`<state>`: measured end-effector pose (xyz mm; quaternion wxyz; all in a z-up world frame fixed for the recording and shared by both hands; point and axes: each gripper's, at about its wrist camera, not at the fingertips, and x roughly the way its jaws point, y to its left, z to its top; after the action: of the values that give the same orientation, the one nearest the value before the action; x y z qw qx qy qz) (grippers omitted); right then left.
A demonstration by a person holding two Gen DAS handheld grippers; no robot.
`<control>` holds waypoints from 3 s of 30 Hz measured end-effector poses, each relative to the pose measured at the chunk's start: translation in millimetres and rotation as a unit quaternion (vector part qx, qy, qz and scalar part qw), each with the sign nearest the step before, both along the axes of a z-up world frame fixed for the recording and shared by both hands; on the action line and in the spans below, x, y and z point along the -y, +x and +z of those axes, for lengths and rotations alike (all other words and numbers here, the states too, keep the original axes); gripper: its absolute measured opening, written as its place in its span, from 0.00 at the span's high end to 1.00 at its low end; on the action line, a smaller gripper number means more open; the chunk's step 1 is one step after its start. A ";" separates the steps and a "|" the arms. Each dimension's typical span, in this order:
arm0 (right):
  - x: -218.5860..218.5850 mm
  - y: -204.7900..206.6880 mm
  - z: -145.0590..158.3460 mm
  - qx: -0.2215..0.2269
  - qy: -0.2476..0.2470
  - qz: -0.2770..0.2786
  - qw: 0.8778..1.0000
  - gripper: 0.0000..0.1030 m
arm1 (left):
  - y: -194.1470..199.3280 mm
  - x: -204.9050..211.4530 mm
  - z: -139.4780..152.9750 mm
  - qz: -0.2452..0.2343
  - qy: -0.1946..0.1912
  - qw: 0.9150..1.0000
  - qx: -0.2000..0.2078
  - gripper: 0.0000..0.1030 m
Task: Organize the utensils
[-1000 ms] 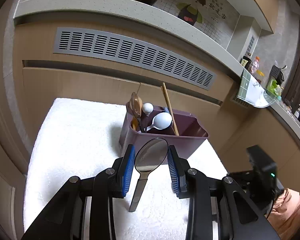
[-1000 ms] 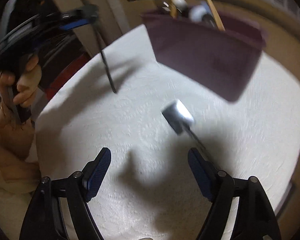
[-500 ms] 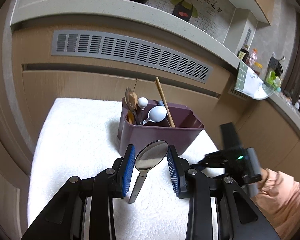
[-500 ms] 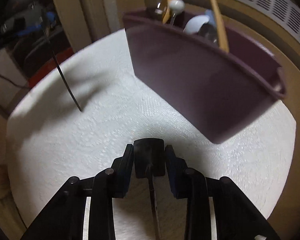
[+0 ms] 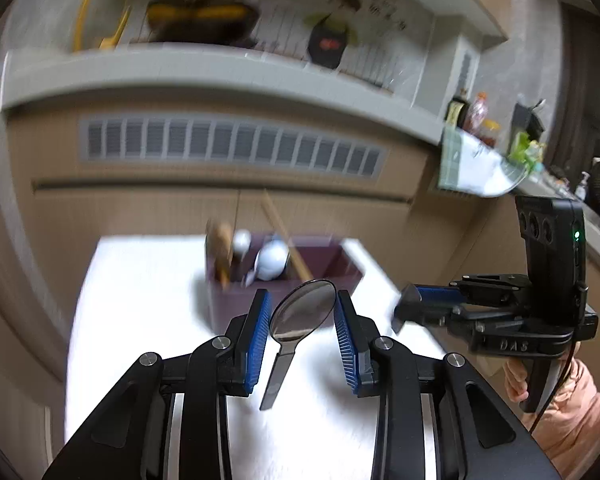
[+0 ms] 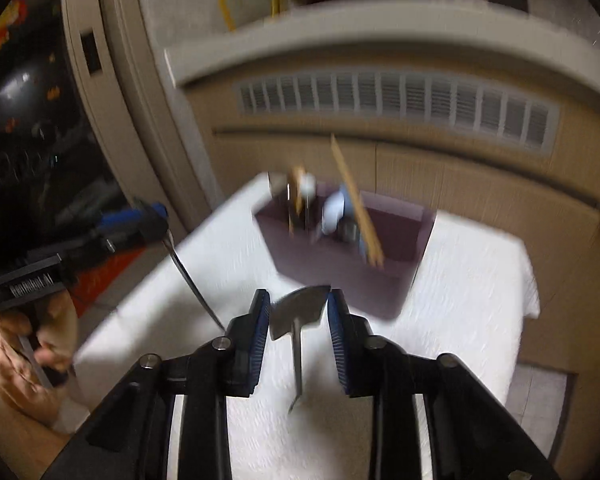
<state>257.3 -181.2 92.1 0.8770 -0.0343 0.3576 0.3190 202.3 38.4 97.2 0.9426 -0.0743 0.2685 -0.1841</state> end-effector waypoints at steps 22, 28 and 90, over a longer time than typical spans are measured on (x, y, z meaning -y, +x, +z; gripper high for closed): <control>32.8 35.4 -1.8 0.017 -0.052 -0.091 0.994 0.39 | 47.9 -2.9 39.3 -0.029 -0.022 0.998 0.047 0.68; 67.7 79.0 -70.1 -0.032 -0.105 -0.252 0.961 0.43 | 42.7 -4.6 11.3 -0.027 -0.023 0.999 0.023 0.68; -20.1 84.4 -7.5 0.133 -0.002 -0.163 0.978 0.41 | 144.3 -9.7 -26.4 -0.014 -0.042 0.998 -0.041 0.52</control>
<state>341.7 -161.1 84.5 0.9569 -0.0197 0.2393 0.1635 346.6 48.1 70.7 0.9242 -0.1178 0.3001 -0.2049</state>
